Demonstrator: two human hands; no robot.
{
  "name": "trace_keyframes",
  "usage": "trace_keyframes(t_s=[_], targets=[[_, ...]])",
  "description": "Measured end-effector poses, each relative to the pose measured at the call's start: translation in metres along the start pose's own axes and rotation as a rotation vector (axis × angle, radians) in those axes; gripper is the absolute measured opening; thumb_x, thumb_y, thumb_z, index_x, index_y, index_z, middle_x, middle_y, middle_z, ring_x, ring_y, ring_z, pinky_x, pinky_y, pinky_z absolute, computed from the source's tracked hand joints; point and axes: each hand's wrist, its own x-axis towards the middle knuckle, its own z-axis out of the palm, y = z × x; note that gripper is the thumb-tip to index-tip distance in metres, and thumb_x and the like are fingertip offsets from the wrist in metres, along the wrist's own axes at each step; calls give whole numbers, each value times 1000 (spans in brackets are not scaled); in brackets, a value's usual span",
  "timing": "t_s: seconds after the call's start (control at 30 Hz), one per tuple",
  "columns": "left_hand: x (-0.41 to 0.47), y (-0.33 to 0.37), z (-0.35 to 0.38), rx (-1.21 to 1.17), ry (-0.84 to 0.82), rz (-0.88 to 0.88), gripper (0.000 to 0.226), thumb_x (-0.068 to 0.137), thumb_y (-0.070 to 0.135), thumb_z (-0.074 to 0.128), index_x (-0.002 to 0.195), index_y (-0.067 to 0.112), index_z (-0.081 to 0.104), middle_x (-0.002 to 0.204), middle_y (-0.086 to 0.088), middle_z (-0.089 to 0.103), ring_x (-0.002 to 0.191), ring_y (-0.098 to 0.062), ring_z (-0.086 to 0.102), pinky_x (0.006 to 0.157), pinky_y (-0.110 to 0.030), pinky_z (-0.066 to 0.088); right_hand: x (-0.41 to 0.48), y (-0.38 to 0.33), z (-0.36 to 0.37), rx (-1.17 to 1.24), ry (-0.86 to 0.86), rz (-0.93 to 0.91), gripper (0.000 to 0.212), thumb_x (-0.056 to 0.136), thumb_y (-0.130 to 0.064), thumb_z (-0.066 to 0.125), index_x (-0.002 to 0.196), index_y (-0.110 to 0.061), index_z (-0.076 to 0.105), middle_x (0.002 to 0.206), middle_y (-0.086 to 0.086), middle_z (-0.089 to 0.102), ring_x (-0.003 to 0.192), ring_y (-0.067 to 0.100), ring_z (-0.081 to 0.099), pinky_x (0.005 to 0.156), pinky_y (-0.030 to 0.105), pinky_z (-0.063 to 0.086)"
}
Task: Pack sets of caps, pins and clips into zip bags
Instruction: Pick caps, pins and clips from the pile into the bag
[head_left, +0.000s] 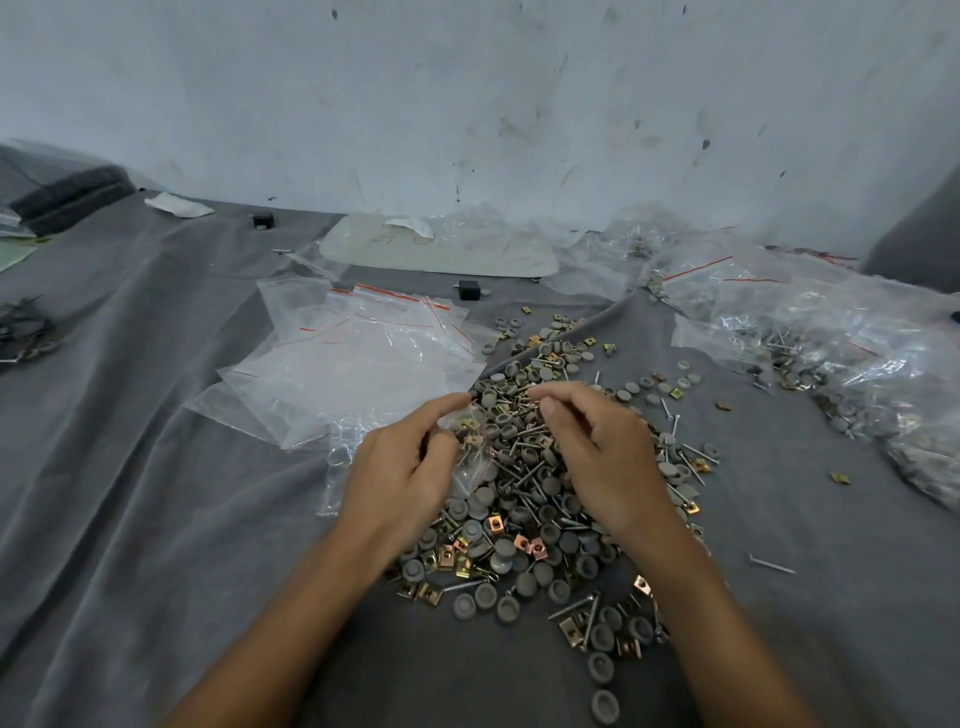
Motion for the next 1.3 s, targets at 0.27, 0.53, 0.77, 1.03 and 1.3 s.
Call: trace_keyframes(t_s=[0.27,0.53,0.77,1.03,1.3], targets=[[0,2,-1,-27,24,-29,41,89,43,37,119,60,60,48,6,52,44,-15,47,47,-44,50,1,8,-1,-170,75,60,19,104,-25,55,115,-30,69,88,-12,69,84,10,60,69,28,45],[2,-2,0,-64,73,-62,45,87,41,38,125,48,62,48,10,56,42,-4,43,41,-27,40,-5,8,13,-489,-115,-165,24,93,-49,60,110,-36,71,112,-13,55,112,15,35,96,36,33],[0,-2,1,-45,39,-55,46,89,45,36,127,47,61,45,10,49,41,-4,39,41,-30,39,-2,3,14,-401,-3,-118,21,103,-38,52,108,-28,70,108,-9,58,106,15,42,94,35,34],[1,0,1,-66,30,-51,46,89,43,37,128,44,62,47,12,52,42,-4,41,42,-32,45,-11,-15,20,101,-212,-46,22,102,-33,59,123,-35,65,103,-14,72,97,-1,67,83,16,52],[4,-3,0,-159,170,-132,47,89,34,40,129,39,63,48,10,47,45,-8,40,46,-23,36,-13,-7,17,-409,-385,-165,41,89,-61,55,118,-35,65,108,-20,52,108,5,35,98,31,35]])
